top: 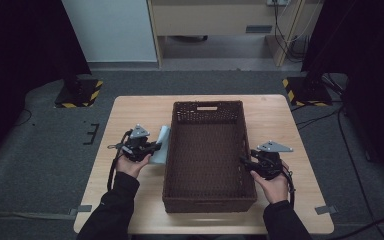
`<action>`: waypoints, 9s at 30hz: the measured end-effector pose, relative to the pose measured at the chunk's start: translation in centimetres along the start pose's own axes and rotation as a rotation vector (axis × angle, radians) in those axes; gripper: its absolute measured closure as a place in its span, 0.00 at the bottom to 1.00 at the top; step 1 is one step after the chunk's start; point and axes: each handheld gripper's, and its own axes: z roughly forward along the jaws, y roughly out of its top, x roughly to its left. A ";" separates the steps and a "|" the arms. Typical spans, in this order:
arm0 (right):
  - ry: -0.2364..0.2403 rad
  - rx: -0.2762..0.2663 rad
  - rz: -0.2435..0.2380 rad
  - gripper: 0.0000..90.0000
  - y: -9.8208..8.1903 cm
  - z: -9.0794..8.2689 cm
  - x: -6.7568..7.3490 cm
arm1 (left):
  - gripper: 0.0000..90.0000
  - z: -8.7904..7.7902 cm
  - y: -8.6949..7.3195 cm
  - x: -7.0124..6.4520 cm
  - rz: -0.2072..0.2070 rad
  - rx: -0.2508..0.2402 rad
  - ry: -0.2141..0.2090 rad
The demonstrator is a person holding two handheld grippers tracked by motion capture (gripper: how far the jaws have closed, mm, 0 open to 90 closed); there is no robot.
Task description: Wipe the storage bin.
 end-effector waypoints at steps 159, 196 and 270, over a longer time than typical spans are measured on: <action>-0.021 -0.060 -0.032 0.29 -0.6 -3.1 0.3 | 0.94 -5.9 -6.8 -6.8 0.008 0.112 -0.064; -0.019 -0.054 -0.053 0.27 -0.8 -2.9 0.5 | 0.94 -7.3 -7.9 -8.5 -0.036 0.093 -0.057; -0.015 -0.084 -0.045 0.32 -0.3 -2.7 1.2 | 0.75 -5.5 -9.2 4.4 -0.219 0.123 0.292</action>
